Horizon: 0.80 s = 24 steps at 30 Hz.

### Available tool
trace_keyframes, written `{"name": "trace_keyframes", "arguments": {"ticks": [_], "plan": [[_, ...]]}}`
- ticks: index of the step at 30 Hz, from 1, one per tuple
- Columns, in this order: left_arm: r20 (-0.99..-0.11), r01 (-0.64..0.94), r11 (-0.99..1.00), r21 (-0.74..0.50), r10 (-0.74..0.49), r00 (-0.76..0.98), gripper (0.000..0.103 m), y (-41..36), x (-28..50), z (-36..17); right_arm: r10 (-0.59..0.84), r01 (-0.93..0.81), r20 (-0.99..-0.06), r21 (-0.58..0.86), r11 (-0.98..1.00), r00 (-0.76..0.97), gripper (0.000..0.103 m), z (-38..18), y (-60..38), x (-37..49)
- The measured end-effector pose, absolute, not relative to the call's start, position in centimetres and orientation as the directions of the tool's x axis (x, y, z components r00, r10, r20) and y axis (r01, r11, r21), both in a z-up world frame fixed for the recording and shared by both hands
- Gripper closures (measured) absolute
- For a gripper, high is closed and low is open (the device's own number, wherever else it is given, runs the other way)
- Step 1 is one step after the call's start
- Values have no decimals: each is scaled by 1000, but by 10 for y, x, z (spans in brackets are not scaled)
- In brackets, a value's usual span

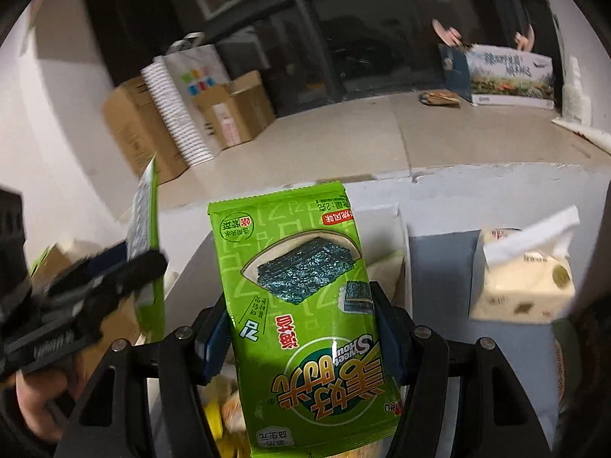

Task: Organize snacks
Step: 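Carry both green packets into the white box and open both tools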

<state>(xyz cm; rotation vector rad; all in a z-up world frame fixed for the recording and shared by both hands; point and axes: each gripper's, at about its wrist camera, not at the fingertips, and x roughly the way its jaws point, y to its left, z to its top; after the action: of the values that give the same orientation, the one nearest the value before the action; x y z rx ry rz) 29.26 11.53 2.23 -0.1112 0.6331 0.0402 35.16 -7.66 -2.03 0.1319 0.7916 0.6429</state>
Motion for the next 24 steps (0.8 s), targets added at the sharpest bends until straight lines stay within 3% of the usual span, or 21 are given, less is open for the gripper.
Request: {"name": "trace_keyframes", "arguments": {"ticks": [3, 5, 8, 13, 24], "plan": [[-607, -96, 989, -112, 9, 795, 18, 125, 303, 8, 603, -448, -613, 409, 795, 511, 34, -27, -77, 373], [-631, -114, 989, -90, 32, 775, 1, 129, 308, -4, 630, -436, -605, 457, 775, 487, 18, -32, -74, 383], [-657, -121, 989, -88, 34, 753, 0, 135, 306, -18, 621, -432, -610, 448, 782, 492, 0, -35, -71, 387], [-655, -102, 989, -103, 10, 755, 0, 136, 294, -24, 600, -449, -623, 405, 797, 503, 0, -35, -72, 378], [-598, -41, 991, -124, -42, 800, 0, 117, 215, 3, 662, -538, -520, 392, 746, 540, 0, -9, -106, 309]]}}
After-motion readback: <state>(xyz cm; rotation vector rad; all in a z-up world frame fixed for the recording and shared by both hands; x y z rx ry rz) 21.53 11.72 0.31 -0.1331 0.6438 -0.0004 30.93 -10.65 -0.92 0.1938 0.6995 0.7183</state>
